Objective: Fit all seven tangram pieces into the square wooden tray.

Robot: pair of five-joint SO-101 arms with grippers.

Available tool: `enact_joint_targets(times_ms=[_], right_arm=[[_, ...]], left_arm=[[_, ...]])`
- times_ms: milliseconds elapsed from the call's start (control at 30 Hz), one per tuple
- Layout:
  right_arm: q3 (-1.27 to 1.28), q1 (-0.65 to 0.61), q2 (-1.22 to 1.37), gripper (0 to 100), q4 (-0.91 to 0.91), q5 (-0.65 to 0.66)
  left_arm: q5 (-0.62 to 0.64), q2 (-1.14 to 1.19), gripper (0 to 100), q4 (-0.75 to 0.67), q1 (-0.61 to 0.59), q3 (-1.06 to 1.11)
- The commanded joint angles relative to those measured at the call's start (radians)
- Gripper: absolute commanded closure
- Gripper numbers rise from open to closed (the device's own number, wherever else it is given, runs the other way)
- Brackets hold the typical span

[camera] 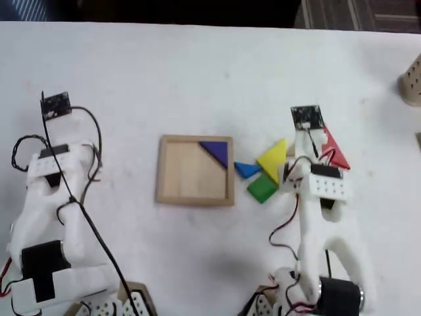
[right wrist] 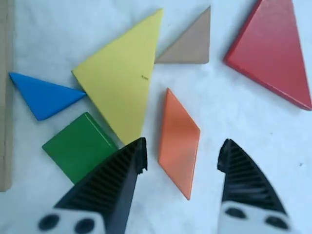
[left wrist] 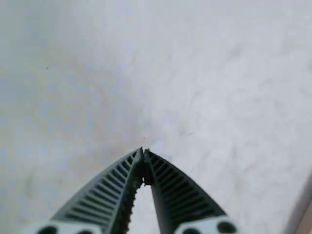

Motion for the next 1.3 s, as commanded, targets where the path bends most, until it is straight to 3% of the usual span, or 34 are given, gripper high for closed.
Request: enact_joint_targets(times_ms=[0,200,400,567,933,1133,1267], right_arm=[[0.054,-0.005,-0.079,76.2,-0.048,-0.041],[0.052,0.01,-0.079,76.2,-0.056,-0.239],[0.051,0.01,-0.015,76.2,-0.113,-0.256],[-0.031,0.005,0.137,76.2,-0.107,-0.258],[-0.187,0.028,0.309,76.5,-0.001,-0.328],[-0.189,0.028,0.309,90.2,-0.001,-0.327],[-0.189,0.03,0.309,92.9,-0.001,-0.327]], left_arm=[[-0.014,-0.05,98,-0.023,0.028,-0.005],[-0.015,-0.048,98,-0.023,0.027,-0.003],[-0.015,-0.048,98,-0.025,0.05,0.006],[-0.015,-0.05,98,-0.123,0.071,0.055],[-0.015,-0.05,98,-0.135,0.071,0.06],[-0.015,-0.05,98,-0.135,0.071,0.06],[-0.015,-0.05,98,-0.135,0.071,0.06]])
